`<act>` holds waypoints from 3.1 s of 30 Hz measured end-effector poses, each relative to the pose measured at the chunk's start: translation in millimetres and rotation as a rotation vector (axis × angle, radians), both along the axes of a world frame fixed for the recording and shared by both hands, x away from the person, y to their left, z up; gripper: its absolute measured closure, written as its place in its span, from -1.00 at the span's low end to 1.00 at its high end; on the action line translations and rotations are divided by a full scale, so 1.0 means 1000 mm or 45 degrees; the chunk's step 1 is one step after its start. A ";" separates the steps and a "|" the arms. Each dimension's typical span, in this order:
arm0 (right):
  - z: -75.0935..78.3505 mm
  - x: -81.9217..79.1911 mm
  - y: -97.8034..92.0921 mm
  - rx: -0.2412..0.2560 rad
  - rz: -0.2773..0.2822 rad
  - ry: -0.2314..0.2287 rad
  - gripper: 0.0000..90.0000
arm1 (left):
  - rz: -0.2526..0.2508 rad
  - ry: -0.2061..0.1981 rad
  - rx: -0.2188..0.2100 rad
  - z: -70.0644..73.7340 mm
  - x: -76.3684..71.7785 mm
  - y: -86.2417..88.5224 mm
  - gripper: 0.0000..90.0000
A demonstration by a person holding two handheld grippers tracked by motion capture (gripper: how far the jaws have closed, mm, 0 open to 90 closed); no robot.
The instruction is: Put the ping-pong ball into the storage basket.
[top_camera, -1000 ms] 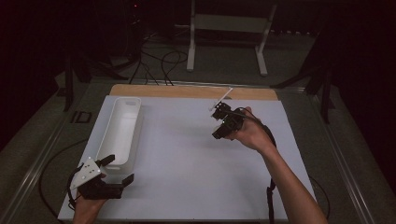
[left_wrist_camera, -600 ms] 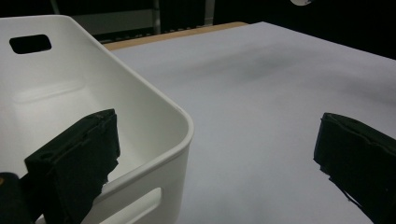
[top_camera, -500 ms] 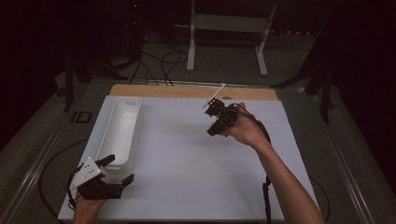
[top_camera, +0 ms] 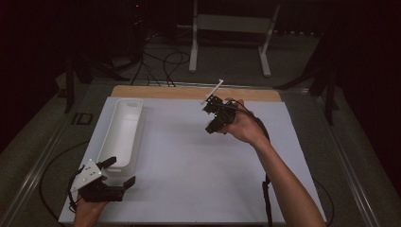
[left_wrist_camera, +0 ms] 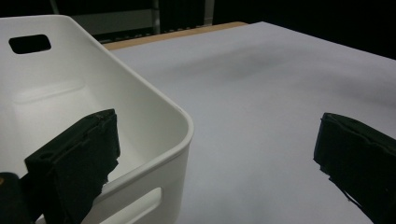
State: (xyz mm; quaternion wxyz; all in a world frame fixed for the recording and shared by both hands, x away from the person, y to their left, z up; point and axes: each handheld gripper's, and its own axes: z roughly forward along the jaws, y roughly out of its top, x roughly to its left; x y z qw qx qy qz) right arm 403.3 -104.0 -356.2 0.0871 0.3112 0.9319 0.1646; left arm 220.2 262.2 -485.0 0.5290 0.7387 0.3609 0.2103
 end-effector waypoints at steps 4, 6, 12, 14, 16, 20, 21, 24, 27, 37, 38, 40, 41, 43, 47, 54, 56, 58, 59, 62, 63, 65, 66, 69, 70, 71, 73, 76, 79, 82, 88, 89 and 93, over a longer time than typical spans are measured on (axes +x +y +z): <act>0.003 0.003 0.005 0.005 0.012 -0.004 0.12 | 0.000 0.000 0.002 0.000 0.000 0.000 -0.98; 0.004 0.003 0.008 0.000 0.015 -0.007 0.12 | 0.000 -0.001 0.003 0.000 0.000 0.000 -0.98; 0.007 0.006 0.013 0.001 0.024 -0.014 0.12 | -0.002 -0.001 0.000 0.000 0.000 0.000 -0.98; 0.008 0.007 0.015 0.002 0.029 -0.016 0.12 | -0.002 -0.001 0.001 0.000 0.000 0.000 -0.98; 0.009 0.008 0.018 0.002 0.035 -0.018 0.12 | -0.002 0.000 0.002 0.000 0.000 0.000 -0.98; 0.012 0.008 0.024 0.001 0.044 -0.021 0.12 | -0.002 -0.001 0.003 0.000 0.000 0.000 -0.98; 0.013 0.008 0.025 0.005 0.051 -0.027 0.12 | -0.002 -0.001 0.003 0.000 0.000 0.000 -0.98; 0.014 0.008 0.029 0.009 0.057 -0.027 0.12 | -0.003 -0.003 0.004 0.000 0.000 0.000 -0.98; 0.016 0.008 0.033 0.007 0.062 -0.028 0.12 | -0.004 -0.002 0.005 0.000 0.000 0.000 -0.98; 0.019 0.010 0.045 0.017 0.080 -0.033 0.12 | -0.003 -0.002 -0.005 0.000 0.000 0.000 -0.98; 0.019 0.011 0.046 0.018 0.081 -0.035 0.12 | -0.004 -0.002 -0.004 0.000 0.000 0.000 -0.98; 0.020 0.011 0.049 0.017 0.085 -0.034 0.12 | -0.004 -0.002 -0.005 0.000 0.000 0.000 -0.98; 0.020 0.011 0.050 0.014 0.091 -0.037 0.12 | -0.004 -0.002 -0.005 0.000 0.000 0.000 -0.98; 0.020 0.011 0.053 0.017 0.094 -0.033 0.12 | -0.004 -0.002 -0.006 0.000 0.000 0.000 -0.98; 0.020 0.013 0.058 0.015 0.107 -0.039 0.12 | -0.005 -0.002 -0.004 0.000 0.000 0.000 -0.98; 0.022 0.013 0.065 0.014 0.123 -0.046 0.12 | -0.005 -0.002 -0.005 0.000 0.000 0.000 -0.98; 0.023 0.013 0.067 0.019 0.126 -0.045 0.12 | -0.005 -0.002 -0.007 0.000 0.000 0.000 -0.98; 0.024 0.013 0.070 0.023 0.121 -0.048 0.12 | -0.005 -0.002 -0.005 0.000 0.000 0.000 -0.98; 0.024 0.013 0.070 0.025 0.127 -0.050 0.12 | -0.005 -0.002 -0.005 0.000 0.000 0.000 -0.98; 0.025 0.013 0.072 0.028 0.127 -0.048 0.12 | -0.005 -0.002 -0.007 0.000 0.000 0.000 -0.98; 0.025 0.013 0.074 0.031 0.135 -0.050 0.12 | -0.006 -0.002 -0.006 0.000 0.000 0.000 -0.98; 0.025 0.012 0.076 0.031 0.143 -0.052 0.12 | -0.006 -0.002 -0.006 0.000 0.000 0.000 -0.98; 0.025 0.012 0.076 0.031 0.143 -0.052 0.12 | -0.006 -0.002 -0.006 0.000 0.000 0.000 -0.98; 0.026 0.012 0.082 0.034 0.148 -0.053 0.12 | -0.006 -0.002 -0.005 0.000 0.000 0.000 -0.98; 0.026 0.012 0.082 0.034 0.148 -0.053 0.12 | -0.006 -0.002 -0.005 0.000 0.000 0.000 -0.98; 0.027 0.012 0.084 0.035 0.154 -0.057 0.12 | -0.006 -0.002 -0.004 0.000 0.000 0.000 -0.98; 0.028 0.011 0.086 0.036 0.153 -0.056 0.12 | -0.006 -0.002 -0.004 0.000 0.000 0.000 -0.98; 0.028 0.011 0.089 0.032 0.156 -0.059 0.12 | -0.007 -0.002 -0.003 0.000 0.000 0.000 -0.98; 0.028 0.011 0.093 0.031 0.161 -0.060 0.12 | -0.006 -0.003 -0.002 0.000 0.000 0.000 -0.98; 0.028 0.011 0.095 0.031 0.165 -0.059 0.12 | -0.006 -0.001 -0.004 0.000 0.000 0.000 -0.98; 0.028 0.010 0.101 0.029 0.178 -0.067 0.12 | -0.006 -0.001 -0.003 0.000 0.000 0.000 -0.98; 0.028 0.010 0.103 0.032 0.181 -0.067 0.12 | -0.006 -0.001 -0.004 0.000 0.000 0.000 -0.98; 0.028 0.010 0.107 0.037 0.183 -0.069 0.12 | -0.006 -0.001 -0.004 0.000 0.000 0.000 -0.98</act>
